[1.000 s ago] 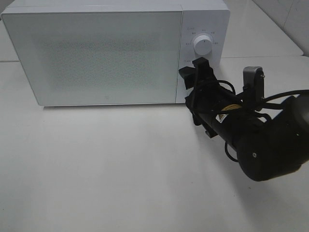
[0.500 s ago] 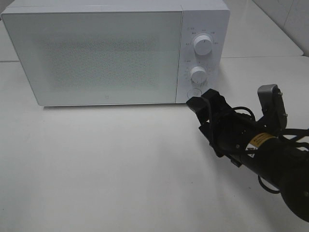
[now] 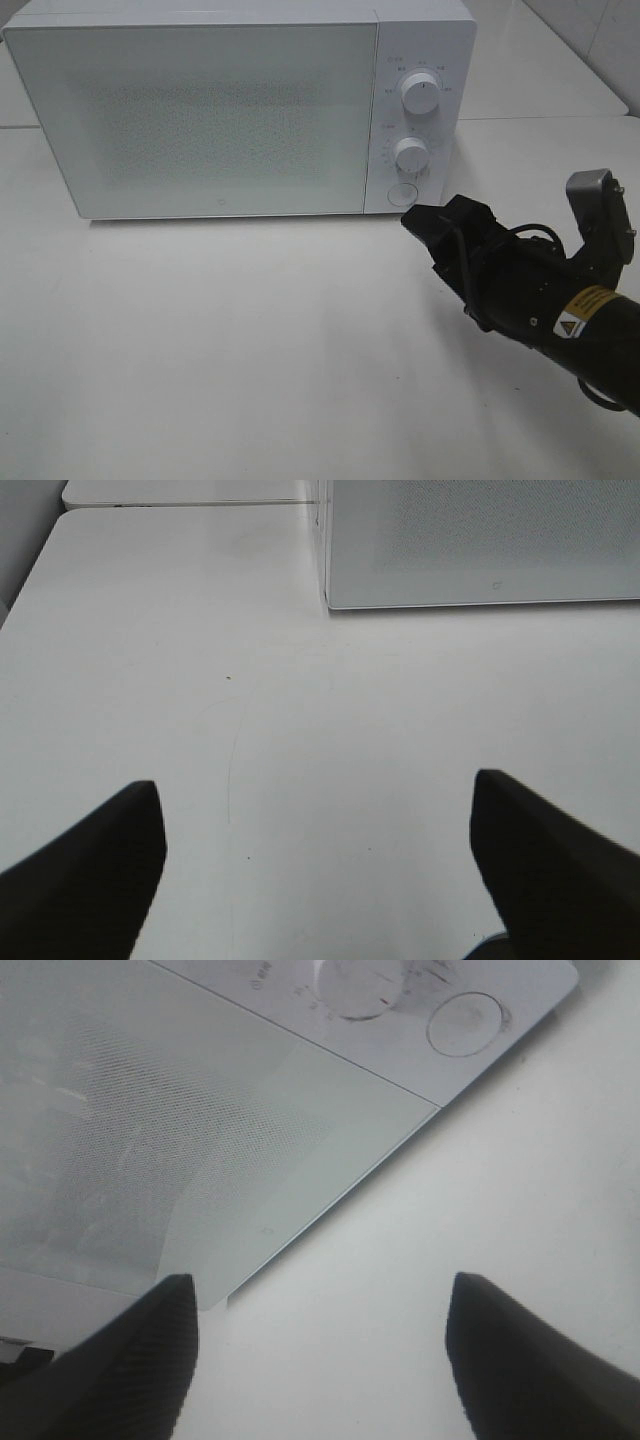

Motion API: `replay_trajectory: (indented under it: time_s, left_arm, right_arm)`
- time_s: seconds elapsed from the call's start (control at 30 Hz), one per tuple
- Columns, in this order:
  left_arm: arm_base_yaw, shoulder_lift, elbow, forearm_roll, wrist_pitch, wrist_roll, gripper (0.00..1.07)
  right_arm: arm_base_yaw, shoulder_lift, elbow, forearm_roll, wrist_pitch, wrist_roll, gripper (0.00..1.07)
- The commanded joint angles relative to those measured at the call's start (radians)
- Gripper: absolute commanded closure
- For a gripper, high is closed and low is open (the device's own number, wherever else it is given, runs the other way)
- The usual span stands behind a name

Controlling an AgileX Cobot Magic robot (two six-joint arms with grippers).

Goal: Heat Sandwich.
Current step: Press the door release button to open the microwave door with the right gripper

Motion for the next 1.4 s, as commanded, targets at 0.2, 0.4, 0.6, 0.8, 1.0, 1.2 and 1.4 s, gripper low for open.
replay_trajectory:
  time_s: [0.2,0.4,0.6,0.8,1.0,1.2,1.4]
  left_arm:
    - [-0.006,-0.022,0.003,-0.004,-0.013,0.0,0.3]
    - [-0.006,-0.022,0.003,-0.004,-0.013,0.0,0.3]
    - [-0.006,-0.022,0.003,-0.004,-0.013,0.0,0.3]
    - [-0.006,-0.022,0.003,-0.004,-0.013,0.0,0.3]
    - [-0.006,-0.022,0.003,-0.004,-0.013,0.0,0.3]
    - [-0.006,-0.022,0.003,-0.004,-0.013,0.0,0.3]
    - [-0.006,-0.022,0.003,-0.004,-0.013,0.0,0.3]
  right_arm:
    - [-0.002,-0.263,-0.093,0.013,0.484,-0.357,0.37]
    - [-0.006,-0.37,-0.207,0.041,0.778,-0.607,0.37]
    - [-0.115,-0.435,-0.359,-0.054,1.16,-0.712,0.37]
    - [-0.258,-0.507,-0.512,-0.22,1.557,-0.731,0.37]
    - [-0.443,-0.579,-0.58,-0.15,1.795,-0.911,0.37]
    - [-0.624,-0.665,-0.584,0.013,1.969,-1.131,0.37]
    - [-0.713,-0.747,-0.584,0.079,2.053,-1.184,0.37]
